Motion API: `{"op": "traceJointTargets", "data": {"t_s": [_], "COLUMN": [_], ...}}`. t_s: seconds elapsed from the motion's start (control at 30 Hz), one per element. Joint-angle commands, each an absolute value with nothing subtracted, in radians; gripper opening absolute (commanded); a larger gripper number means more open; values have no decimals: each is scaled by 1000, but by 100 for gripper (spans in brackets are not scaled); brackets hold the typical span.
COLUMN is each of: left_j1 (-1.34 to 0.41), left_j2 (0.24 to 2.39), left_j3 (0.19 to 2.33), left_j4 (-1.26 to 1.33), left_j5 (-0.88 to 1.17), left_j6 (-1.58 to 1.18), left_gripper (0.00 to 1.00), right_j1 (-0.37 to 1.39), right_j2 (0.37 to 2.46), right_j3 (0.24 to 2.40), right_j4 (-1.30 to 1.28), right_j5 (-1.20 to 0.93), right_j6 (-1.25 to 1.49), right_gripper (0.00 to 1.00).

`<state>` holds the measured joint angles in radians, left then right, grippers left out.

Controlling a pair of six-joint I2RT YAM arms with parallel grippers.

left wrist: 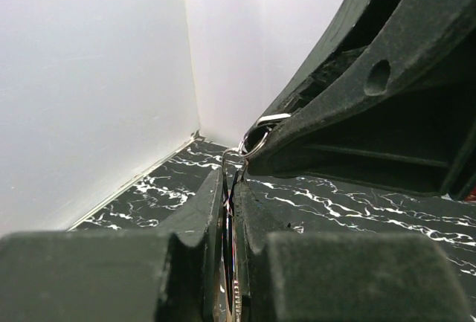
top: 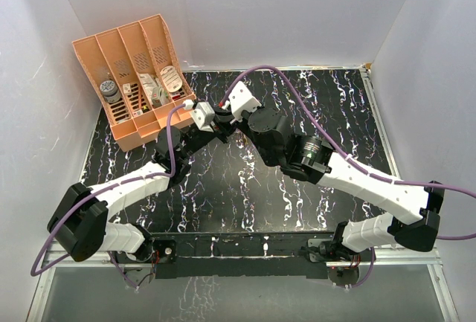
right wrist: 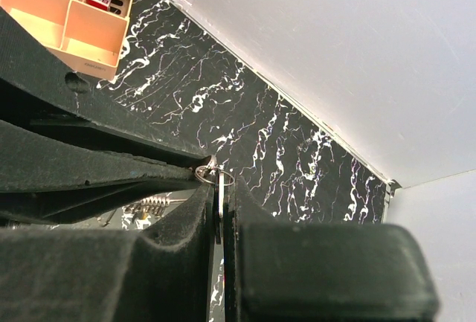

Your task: Remove the keys from the keyring

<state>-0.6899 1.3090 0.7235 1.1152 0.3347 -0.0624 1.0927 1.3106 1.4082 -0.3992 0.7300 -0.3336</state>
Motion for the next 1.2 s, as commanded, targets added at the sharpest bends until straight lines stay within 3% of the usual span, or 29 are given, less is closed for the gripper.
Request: {"op": "traceJointTargets", "data": {"t_s": [0.0, 0.43, 1.17], "left_j1": [-690, -691, -691], "left_j2": [1248, 1150, 1099], "left_j3": [752, 749, 732], "left_j4": [994, 891, 949], "left_j5": [165, -95, -171], "left_j6": [42, 244, 280], "left_gripper": [0, 0, 0], "right_j1": [1098, 1098, 1098], "right_j2": [1236, 1190, 1249], "right_j3": [1427, 1450, 1382], "right_j4": [-294, -311, -310], "right_j5": [761, 755, 630], "right_j6": [-336, -335, -247], "right_gripper": [0, 0, 0]}}
